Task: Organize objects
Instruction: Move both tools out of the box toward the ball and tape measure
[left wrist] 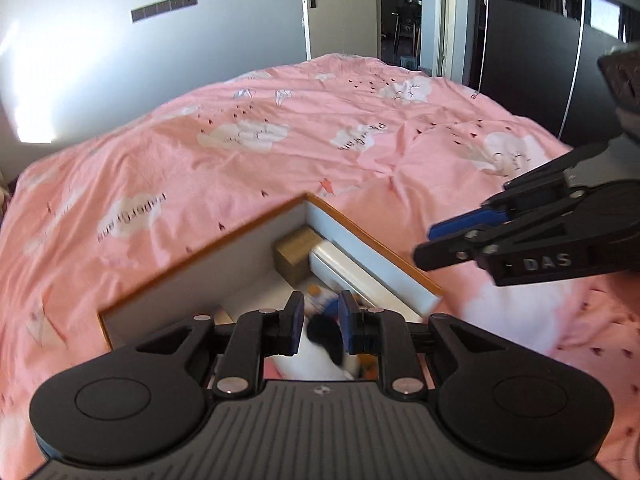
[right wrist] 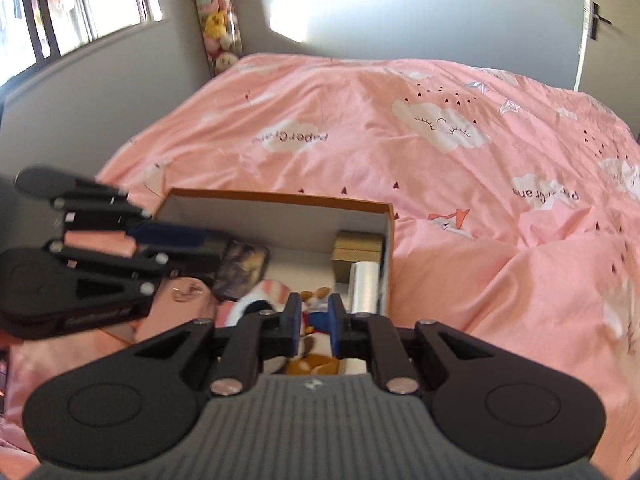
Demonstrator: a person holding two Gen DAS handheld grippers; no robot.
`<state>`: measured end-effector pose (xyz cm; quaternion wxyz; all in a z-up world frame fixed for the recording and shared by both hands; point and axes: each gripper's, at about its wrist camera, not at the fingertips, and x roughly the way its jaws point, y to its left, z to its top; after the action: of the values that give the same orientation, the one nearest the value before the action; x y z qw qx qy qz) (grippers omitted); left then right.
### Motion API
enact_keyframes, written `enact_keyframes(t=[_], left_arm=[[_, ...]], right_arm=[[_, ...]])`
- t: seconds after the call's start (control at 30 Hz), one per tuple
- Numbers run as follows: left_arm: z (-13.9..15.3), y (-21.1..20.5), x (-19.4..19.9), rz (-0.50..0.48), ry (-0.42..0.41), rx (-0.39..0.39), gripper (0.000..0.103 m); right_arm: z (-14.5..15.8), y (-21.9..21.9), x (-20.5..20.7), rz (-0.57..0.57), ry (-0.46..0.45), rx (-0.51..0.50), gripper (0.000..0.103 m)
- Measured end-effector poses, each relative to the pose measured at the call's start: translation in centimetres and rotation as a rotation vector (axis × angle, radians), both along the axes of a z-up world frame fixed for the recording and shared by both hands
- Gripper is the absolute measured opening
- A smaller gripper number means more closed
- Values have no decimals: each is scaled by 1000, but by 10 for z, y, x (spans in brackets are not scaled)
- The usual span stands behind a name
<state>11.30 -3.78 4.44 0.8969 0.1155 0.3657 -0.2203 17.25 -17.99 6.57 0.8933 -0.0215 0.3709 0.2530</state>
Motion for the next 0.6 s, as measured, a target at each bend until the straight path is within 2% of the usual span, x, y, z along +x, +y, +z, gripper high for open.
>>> enact_keyframes(t=[0.13,0.27,0.4,0.47,0.6], left_arm=[[-24,2,-31,5,112,-31,26],[-63,0,-50,3,249,-48,32],[-88,-8,-63,-18,310,-51,40],[-97,-13,-68,-44,331,-51,49],[-113,-20,-70,-63,367,-34,54]], right_arm=[[-15,3,-35,-36,-16,-11,23],[-42,4,-58,-92,35,-29,25],[-74,6,-76,-124,107,-65,25],[-86,6,-82,-120,138,-76,26],[-97,6,-90,-141,125,-152,32]])
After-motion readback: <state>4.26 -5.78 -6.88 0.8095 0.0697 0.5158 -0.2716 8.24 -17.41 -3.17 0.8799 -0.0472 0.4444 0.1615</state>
